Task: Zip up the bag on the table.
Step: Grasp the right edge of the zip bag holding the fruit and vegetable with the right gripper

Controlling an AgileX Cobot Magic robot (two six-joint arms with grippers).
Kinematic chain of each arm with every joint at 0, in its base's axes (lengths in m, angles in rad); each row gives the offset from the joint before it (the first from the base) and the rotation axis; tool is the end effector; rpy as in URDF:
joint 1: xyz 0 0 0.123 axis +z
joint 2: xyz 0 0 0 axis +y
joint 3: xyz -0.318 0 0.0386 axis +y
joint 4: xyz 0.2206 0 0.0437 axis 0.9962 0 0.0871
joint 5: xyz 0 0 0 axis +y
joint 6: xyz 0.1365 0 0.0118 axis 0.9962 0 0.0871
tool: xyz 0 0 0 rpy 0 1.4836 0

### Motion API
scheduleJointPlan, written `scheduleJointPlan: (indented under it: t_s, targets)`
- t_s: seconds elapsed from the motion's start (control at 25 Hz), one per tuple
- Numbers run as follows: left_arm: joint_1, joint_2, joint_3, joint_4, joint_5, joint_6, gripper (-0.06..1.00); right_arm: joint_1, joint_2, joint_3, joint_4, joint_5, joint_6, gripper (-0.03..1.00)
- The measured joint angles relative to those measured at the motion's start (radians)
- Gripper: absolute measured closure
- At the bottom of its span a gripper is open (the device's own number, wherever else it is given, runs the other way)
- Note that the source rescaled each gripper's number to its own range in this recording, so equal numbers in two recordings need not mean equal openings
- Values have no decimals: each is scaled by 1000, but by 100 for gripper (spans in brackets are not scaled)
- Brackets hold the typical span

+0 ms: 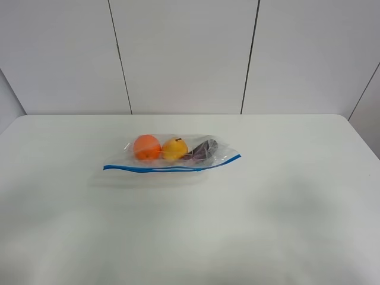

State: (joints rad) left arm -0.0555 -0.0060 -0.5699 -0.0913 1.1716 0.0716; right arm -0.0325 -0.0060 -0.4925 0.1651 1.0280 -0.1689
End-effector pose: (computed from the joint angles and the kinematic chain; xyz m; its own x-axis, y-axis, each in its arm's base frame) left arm -0.0383 -0.0094 0.2501 -0.4799 0.0626 -0.8751 0.1460 0.9892 -0.0093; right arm -0.0218 0.0200 0.2461 -0.4129 -0.0687 -0.9082 -0.1300 0.9914 -0.0159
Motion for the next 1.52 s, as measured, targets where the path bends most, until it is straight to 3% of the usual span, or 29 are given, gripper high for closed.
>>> scheduleJointPlan:
  t_s: [0.6,0.92,1.16,1.52]
  targets:
    - [0,0,0,0,1,0,-6,0,58,-25,24,3,33,-3]
    - [0,0,0,0,0,0,-6,0,530,-231,112,1,55,-3]
    - [0,0,0,0,0,0,-6,0,928,-410,238,-2,50,-3]
    - [0,0,0,0,0,0,-6,0,1386,-632,503,73,-112,-3]
